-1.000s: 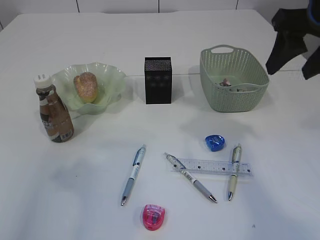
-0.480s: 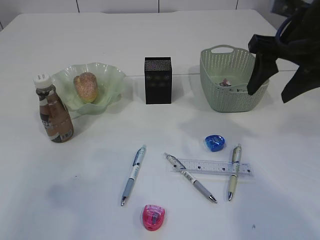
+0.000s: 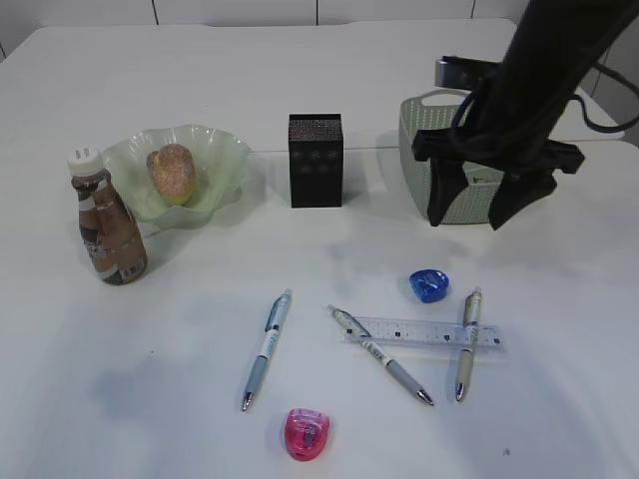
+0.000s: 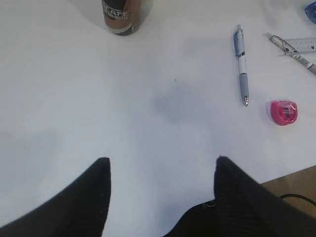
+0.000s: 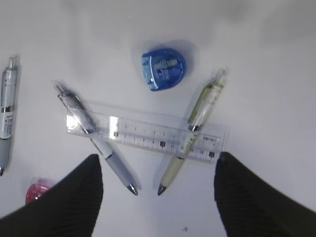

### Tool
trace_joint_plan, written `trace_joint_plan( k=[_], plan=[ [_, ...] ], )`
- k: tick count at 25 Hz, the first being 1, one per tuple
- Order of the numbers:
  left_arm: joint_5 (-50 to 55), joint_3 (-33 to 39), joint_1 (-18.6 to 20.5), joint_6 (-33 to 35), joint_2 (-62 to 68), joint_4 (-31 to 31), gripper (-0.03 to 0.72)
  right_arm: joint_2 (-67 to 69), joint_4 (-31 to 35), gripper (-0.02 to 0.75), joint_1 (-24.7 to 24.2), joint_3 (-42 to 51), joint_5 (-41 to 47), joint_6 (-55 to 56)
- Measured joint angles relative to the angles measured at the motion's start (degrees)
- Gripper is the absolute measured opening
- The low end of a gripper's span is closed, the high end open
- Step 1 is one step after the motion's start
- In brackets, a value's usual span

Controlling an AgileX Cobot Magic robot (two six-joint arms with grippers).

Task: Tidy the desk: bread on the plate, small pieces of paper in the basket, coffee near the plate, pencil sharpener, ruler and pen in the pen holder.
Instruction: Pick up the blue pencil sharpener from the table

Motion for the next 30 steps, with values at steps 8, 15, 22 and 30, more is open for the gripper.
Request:
trace_joint_plan(
  k=[8, 15, 22, 30],
  plan=[
    [0.67, 0.0, 0.0, 0.0, 0.0, 0.11, 0.462, 7.97, -4.94, 0.55, 3.15, -9.04, -0.46, 0.8],
    [0.67, 0.0, 0.0, 0.0, 0.0, 1.4, 0.462, 12.08, -7.53, 0.55, 3.25, -9.81, -0.57, 1.54],
    [0.67, 0.0, 0.0, 0.0, 0.0, 1.54, 0.462, 13.52, -7.86, 0.55, 3.25, -9.81, -0.67, 1.54],
    [0.67, 0.0, 0.0, 0.0, 0.0, 1.54, 0.462, 16.23, -8.36, 0.55, 4.31, -9.81, -0.77, 1.56]
  ],
)
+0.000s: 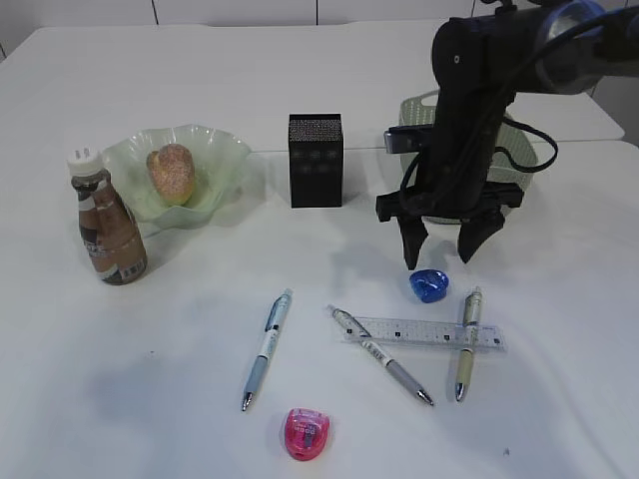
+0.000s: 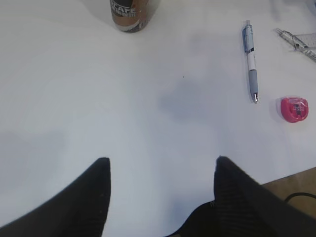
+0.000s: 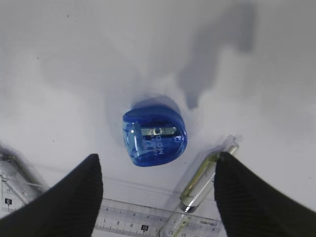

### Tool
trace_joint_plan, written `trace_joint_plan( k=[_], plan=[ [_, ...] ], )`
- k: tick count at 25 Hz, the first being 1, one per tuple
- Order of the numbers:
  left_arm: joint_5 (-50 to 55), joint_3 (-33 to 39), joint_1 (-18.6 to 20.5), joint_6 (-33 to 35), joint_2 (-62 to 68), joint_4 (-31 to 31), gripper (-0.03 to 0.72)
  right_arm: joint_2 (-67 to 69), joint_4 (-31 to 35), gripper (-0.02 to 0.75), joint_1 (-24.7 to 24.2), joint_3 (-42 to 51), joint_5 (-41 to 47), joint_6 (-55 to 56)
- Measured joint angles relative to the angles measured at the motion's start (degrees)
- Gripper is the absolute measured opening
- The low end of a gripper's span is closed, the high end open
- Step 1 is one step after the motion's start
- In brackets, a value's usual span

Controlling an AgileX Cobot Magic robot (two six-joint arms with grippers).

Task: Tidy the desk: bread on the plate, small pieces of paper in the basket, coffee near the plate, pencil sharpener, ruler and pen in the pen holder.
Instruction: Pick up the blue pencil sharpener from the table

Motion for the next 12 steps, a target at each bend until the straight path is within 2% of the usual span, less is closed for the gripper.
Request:
trace_joint_plan(
  k=[12],
  plan=[
    [0.0, 0.0, 0.0, 0.0, 0.0, 0.04, 0.462, 1.44, -1.83, 0.55, 1.51, 0.0, -0.08, 0.0]
  ],
)
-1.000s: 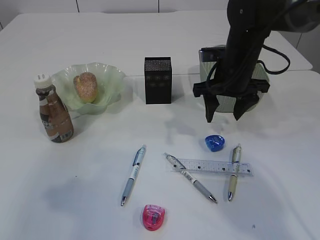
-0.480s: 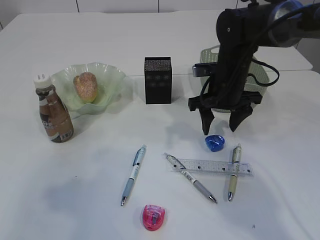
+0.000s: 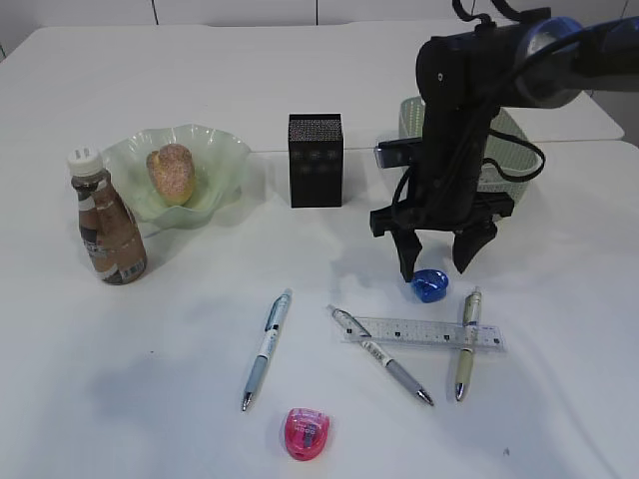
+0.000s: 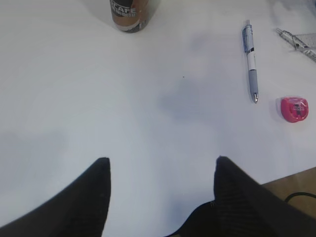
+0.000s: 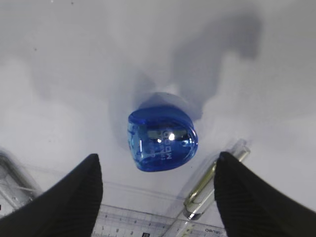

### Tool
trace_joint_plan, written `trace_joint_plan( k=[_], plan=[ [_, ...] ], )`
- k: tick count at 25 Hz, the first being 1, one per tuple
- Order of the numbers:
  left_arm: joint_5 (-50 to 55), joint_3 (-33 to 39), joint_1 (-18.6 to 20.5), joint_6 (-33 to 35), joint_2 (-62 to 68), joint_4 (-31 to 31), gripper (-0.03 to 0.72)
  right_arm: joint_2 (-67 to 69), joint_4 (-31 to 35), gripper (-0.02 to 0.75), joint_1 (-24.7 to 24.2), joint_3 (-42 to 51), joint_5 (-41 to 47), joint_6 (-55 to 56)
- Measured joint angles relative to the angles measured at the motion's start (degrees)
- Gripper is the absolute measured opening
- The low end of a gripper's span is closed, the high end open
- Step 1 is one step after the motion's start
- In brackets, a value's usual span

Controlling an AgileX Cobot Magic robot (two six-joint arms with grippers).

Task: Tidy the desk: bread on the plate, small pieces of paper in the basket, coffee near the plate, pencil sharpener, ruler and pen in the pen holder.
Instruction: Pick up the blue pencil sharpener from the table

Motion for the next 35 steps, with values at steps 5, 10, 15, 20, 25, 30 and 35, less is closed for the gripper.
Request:
trace_joint_plan(
  k=[5, 10, 15, 20, 25, 30, 35],
  plan=[
    [0.0, 0.0, 0.0, 0.0, 0.0, 0.14, 0.462, 1.64, 0.0, 0.55, 0.0, 0.0, 0.0, 0.0],
    [-0.24, 0.0, 0.0, 0.0, 0.0, 0.23, 0.462, 2.29, 0.0, 0.55, 0.0, 0.0, -0.04, 0.0],
    [-1.37, 0.0, 0.0, 0.0, 0.0, 0.23, 0.462, 2.77, 0.0, 0.55, 0.0, 0.0, -0.14, 0.0],
    [-1.46, 0.0, 0.0, 0.0, 0.0, 0.36, 0.462, 3.26, 0.0, 0.55, 0.0, 0.0, -0.14, 0.0],
    [-1.46, 0.0, 0.0, 0.0, 0.0, 0.49, 0.462, 3.26, 0.0, 0.55, 0.0, 0.0, -0.14, 0.0],
    [-1.46, 0.0, 0.0, 0.0, 0.0, 0.62, 0.462, 3.26, 0.0, 0.55, 0.0, 0.0, -0.14, 0.0],
    [-1.46, 0.0, 0.0, 0.0, 0.0, 0.62, 0.462, 3.26, 0.0, 0.55, 0.0, 0.0, -0.16, 0.0]
  ],
)
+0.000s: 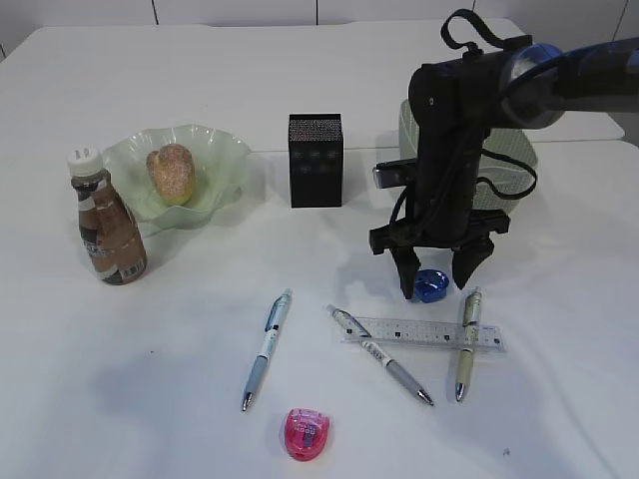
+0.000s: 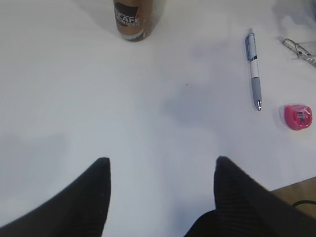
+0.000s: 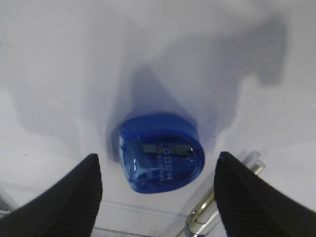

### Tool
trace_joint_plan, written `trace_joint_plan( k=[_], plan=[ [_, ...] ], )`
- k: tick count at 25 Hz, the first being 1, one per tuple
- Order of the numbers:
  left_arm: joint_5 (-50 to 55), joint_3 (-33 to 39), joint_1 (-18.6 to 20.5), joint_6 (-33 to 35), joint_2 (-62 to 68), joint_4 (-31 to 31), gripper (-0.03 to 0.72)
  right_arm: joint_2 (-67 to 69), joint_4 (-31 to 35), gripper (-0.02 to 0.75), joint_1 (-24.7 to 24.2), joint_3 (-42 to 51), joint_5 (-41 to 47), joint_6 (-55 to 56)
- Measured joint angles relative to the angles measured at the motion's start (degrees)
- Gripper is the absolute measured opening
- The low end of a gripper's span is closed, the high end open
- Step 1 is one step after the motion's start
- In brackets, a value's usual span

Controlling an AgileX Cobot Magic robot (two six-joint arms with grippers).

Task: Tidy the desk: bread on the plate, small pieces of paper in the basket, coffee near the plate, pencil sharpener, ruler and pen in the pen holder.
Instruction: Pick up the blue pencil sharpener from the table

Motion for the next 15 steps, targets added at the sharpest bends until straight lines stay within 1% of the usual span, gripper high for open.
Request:
trace_joint_plan(
  k=[15],
  plan=[
    [-0.03, 0.0, 0.0, 0.0, 0.0, 0.0, 0.462, 0.03, 0.0, 0.55, 0.0, 0.0, -0.31, 0.0]
  ],
)
